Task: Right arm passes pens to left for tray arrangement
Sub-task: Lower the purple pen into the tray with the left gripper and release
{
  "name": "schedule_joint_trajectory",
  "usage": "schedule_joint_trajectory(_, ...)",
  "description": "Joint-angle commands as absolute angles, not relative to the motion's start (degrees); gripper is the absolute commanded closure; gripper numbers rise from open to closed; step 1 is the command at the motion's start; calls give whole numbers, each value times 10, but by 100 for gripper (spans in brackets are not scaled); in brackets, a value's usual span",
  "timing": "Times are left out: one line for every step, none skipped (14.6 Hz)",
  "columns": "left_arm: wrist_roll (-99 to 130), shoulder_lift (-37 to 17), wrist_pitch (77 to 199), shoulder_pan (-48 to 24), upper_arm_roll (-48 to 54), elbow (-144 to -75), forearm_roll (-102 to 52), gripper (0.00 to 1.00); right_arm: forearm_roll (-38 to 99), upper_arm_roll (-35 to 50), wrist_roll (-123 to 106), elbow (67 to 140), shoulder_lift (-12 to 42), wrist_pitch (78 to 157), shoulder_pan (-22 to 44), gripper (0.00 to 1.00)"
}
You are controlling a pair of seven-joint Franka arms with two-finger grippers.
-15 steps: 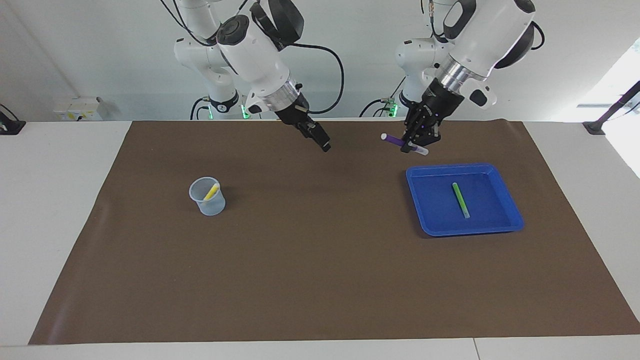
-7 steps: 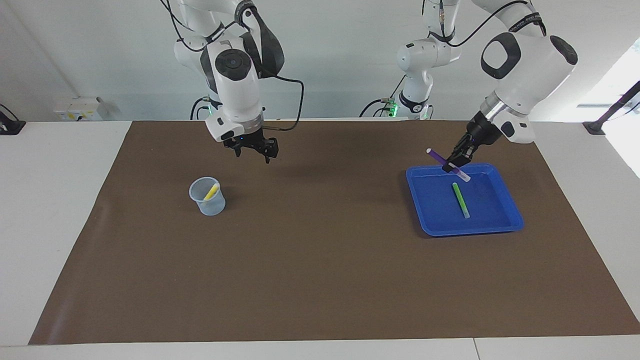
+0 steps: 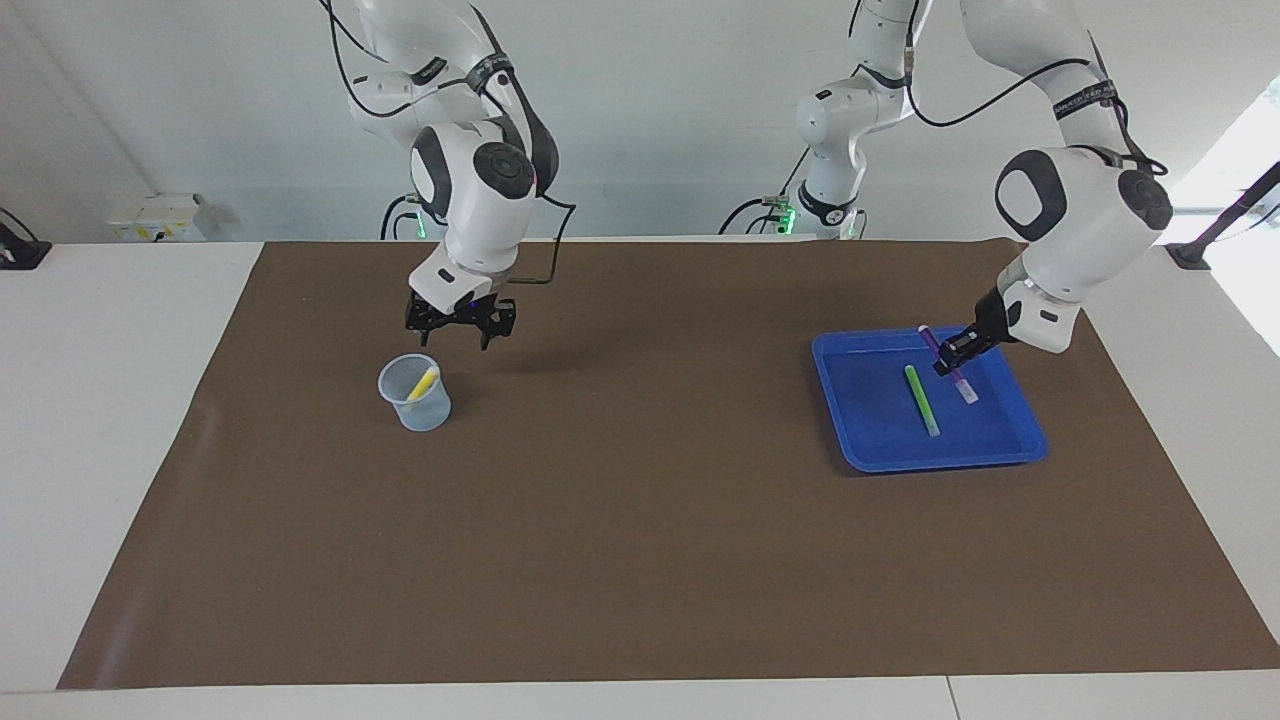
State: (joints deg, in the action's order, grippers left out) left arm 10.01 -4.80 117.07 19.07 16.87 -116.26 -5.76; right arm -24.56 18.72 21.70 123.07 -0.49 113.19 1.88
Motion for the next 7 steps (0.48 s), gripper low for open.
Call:
schedule_joint_trajectory(37,-86,1217,203,172,-1161,12,100,-279,173,193,1266,-24,1168,11,9)
schedule_joint_trajectory(31,-99,1235,210,172,-1161,29,100,-279,168,185,1272,-24,1179,10,10)
schedule_joint_trajectory(29,-110,1244,213,172,-1161,38,100,-280,162,181,1274,-25,1187,11,10)
schedule_joint_trajectory(24,-118,1252,214,172,-1161,43,100,-282,158,180,1277,-25,1196,11,13)
schedule_joint_trajectory(12,-126,1263,216,172,-1160,57,100,-282,155,180,1281,-25,1204,11,15)
schedule_joint_trajectory(1,-134,1270,222,172,-1160,74,100,-282,155,180,1287,-26,1208,11,17)
schedule_joint_trajectory(0,-140,1276,227,172,-1160,80,100,-282,154,180,1288,-28,1208,11,22)
